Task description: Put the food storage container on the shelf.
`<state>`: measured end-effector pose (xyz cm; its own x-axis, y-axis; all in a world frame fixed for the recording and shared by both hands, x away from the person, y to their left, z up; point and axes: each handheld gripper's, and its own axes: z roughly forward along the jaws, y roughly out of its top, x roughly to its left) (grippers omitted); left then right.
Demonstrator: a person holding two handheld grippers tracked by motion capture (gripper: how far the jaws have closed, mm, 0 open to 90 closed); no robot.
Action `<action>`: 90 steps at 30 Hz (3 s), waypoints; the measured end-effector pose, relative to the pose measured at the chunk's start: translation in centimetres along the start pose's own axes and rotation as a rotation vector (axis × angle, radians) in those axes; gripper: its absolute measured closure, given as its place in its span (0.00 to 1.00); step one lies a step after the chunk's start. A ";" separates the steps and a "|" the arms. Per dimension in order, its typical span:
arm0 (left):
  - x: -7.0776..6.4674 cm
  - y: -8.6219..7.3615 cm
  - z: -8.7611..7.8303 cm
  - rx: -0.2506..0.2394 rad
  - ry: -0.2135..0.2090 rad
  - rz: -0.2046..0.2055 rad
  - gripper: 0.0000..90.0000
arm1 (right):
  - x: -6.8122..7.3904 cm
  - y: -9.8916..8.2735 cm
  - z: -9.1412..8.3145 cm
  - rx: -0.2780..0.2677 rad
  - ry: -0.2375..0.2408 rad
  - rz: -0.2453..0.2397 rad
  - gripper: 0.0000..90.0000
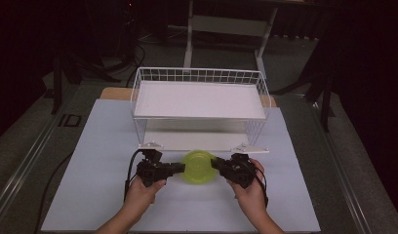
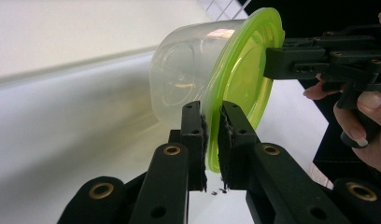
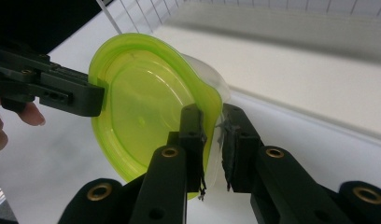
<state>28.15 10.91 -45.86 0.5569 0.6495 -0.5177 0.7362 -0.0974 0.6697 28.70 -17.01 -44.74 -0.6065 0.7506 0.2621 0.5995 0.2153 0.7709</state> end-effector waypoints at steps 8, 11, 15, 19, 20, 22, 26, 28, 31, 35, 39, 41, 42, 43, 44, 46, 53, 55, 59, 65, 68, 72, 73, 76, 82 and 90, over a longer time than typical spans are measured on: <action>-1.4 1.8 -2.0 -0.032 -0.031 0.027 0.91 | 1.5 2.0 -2.2 -0.043 -0.008 -0.042 0.88; -2.0 2.5 -2.7 -0.052 -0.041 0.045 0.91 | 1.9 2.9 -3.2 -0.066 -0.009 -0.057 0.88; -2.5 3.7 -3.4 -0.070 -0.047 0.057 0.91 | 2.3 4.1 -4.2 -0.092 -0.012 -0.075 0.88; -3.0 4.9 -4.0 -0.078 -0.050 0.067 0.91 | 2.5 5.3 -4.8 -0.100 -0.017 -0.080 0.88; -3.0 5.2 -4.1 -0.081 -0.055 0.069 0.91 | 2.4 5.6 -4.9 -0.108 -0.008 -0.074 0.88; -3.1 5.7 -4.4 -0.085 -0.061 0.067 0.91 | 2.4 6.1 -5.3 -0.118 -0.004 -0.077 0.88; -3.5 6.9 -4.9 -0.094 -0.051 0.083 0.91 | 2.5 7.2 -5.7 -0.135 -0.005 -0.084 0.89; -3.7 7.5 -5.1 -0.090 -0.040 0.090 0.91 | 2.4 7.8 -5.7 -0.135 -0.006 -0.081 0.88; -3.8 8.3 -5.3 -0.094 -0.037 0.097 0.91 | 2.3 8.6 -5.8 -0.141 -0.005 -0.074 0.88; -3.9 9.3 -5.6 -0.095 -0.034 0.097 0.91 | 2.3 9.5 -5.9 -0.148 -0.016 -0.082 0.88; -4.3 10.4 -5.9 -0.099 -0.023 0.102 0.91 | 2.2 10.4 -6.0 -0.156 -0.022 -0.075 0.88; -4.4 11.0 -6.0 -0.103 -0.021 0.104 0.91 | 2.1 11.0 -6.1 -0.159 -0.021 -0.072 0.88; -4.4 11.4 -6.1 -0.102 -0.020 0.102 0.91 | 2.1 11.3 -6.2 -0.161 -0.023 -0.073 0.88; -4.4 11.7 -6.2 -0.106 -0.021 0.098 0.91 | 2.1 11.7 -6.2 -0.163 -0.024 -0.070 0.88; -4.5 12.0 -6.2 -0.107 -0.015 0.102 0.91 | 2.0 12.0 -6.2 -0.167 -0.026 -0.070 0.88; -4.5 12.7 -6.3 -0.113 -0.013 0.097 0.91 | 1.9 12.7 -6.2 -0.168 -0.031 -0.066 0.88; -4.6 14.3 -6.3 -0.120 0.007 0.108 0.91 | 1.3 14.2 -5.9 -0.182 -0.042 -0.052 0.88; -4.5 15.0 -6.1 -0.119 0.023 0.109 0.92 | 0.9 14.8 -5.5 -0.182 -0.049 -0.041 0.88; -3.9 15.7 -5.6 -0.106 0.039 0.095 0.92 | 0.4 15.4 -4.6 -0.166 -0.065 -0.032 0.88; -2.8 16.7 -4.9 -0.091 0.038 0.054 0.91 | -0.5 16.5 -3.5 -0.121 -0.071 0.006 0.88; -2.5 16.9 -4.6 -0.090 0.050 0.054 0.91 | -0.7 16.9 -3.0 -0.102 -0.079 0.017 0.88; -2.3 16.9 -4.5 -0.106 0.046 0.051 0.91 | -1.1 17.2 -2.7 -0.095 -0.076 0.020 0.88; -2.2 16.8 -4.5 -0.111 0.044 0.050 0.91 | -1.1 17.2 -2.7 -0.095 -0.076 0.018 0.88; -2.0 16.7 -4.6 -0.124 0.032 0.040 0.90 | -1.1 17.3 -2.6 -0.094 -0.072 0.019 0.88; -1.8 16.9 -4.7 -0.140 0.040 0.042 0.85 | -1.3 17.7 -2.2 -0.081 -0.053 0.038 0.88; -1.4 17.7 -4.2 -0.193 0.077 0.022 0.81 | -2.2 19.3 -1.3 -0.030 -0.043 0.110 0.88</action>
<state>38.73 11.45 -31.02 0.5353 0.7056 -0.4644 0.6329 0.0291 0.7737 40.90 -15.34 -29.64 -0.5146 0.7951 0.3209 0.6449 0.1123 0.7560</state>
